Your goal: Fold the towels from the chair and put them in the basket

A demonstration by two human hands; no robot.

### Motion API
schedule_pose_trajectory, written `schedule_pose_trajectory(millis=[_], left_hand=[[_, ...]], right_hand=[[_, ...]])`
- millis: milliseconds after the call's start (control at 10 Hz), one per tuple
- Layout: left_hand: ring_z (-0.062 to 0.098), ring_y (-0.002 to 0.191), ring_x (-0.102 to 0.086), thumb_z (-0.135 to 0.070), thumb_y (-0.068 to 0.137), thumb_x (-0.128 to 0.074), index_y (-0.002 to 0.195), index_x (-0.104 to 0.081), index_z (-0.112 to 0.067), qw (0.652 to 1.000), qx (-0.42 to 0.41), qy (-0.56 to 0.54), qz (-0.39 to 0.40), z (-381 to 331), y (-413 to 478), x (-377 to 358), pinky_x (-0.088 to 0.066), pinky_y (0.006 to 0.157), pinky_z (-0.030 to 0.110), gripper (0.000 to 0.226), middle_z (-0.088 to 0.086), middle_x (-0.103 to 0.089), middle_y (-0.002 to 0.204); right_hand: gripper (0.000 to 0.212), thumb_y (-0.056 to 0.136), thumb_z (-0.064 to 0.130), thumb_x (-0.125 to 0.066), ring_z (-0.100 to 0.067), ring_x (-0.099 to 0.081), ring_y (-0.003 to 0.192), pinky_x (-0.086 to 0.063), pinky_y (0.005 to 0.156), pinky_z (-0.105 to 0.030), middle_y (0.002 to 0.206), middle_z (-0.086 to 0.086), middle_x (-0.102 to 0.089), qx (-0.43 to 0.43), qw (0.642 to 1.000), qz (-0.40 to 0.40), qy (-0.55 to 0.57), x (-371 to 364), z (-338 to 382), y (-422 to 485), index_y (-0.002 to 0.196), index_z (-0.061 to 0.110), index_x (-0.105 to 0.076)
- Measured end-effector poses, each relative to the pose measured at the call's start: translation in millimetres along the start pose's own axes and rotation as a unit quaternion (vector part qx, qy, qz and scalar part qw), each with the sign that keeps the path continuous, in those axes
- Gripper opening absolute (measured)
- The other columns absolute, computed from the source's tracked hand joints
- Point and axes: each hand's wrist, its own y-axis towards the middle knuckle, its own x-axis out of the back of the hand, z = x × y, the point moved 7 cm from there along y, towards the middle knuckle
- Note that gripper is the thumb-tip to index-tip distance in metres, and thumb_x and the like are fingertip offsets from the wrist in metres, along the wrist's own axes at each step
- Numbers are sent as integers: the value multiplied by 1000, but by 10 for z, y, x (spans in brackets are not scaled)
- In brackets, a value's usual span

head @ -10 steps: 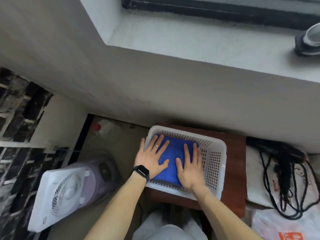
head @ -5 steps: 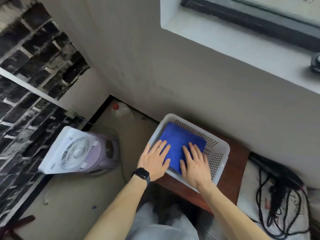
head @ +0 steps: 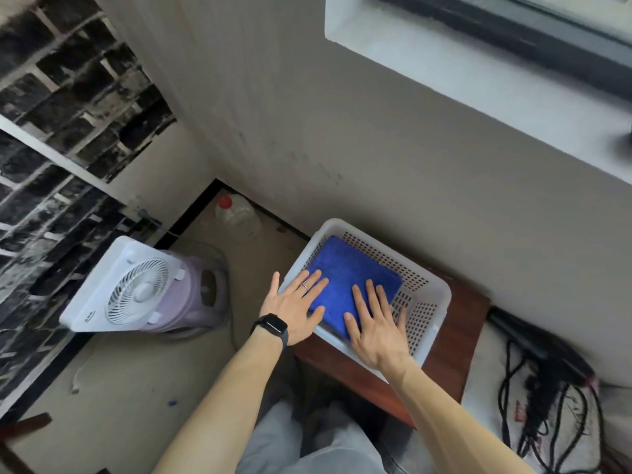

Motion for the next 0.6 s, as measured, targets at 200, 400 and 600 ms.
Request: schedule_pose_trajectory(millis=[200, 400, 600], left_hand=[[3, 148, 13, -54, 98, -15, 154, 7, -40, 999, 14, -2, 29, -42, 6, 50, 8, 118, 58, 61, -19, 12, 161], [7, 150, 8, -48, 99, -22, 155, 1, -37, 996, 43, -10, 80, -124, 17, 148, 3, 118, 59, 62, -17, 9, 163], [20, 138, -34, -35, 97, -38, 143, -43, -24, 1000, 7, -16, 10, -332, -66, 711, -26, 112, 44, 47, -1, -41, 149]], right_hand=[[65, 100, 62, -10, -11, 23, 149, 8, 119, -58, 163, 12, 22, -1, 999, 42, 2, 38, 21, 23, 156, 38, 11], [66, 102, 55, -19, -19, 17, 152, 0, 119, -63, 165, 5, 19, -6, 993, 111, -38, 192, 101, 51, 158, 32, 7], [45, 100, 42, -37, -28, -43, 136, -23, 118, -53, 150, -2, -46, 31, 990, 92, -102, 833, 279, -4, 144, 34, -45]])
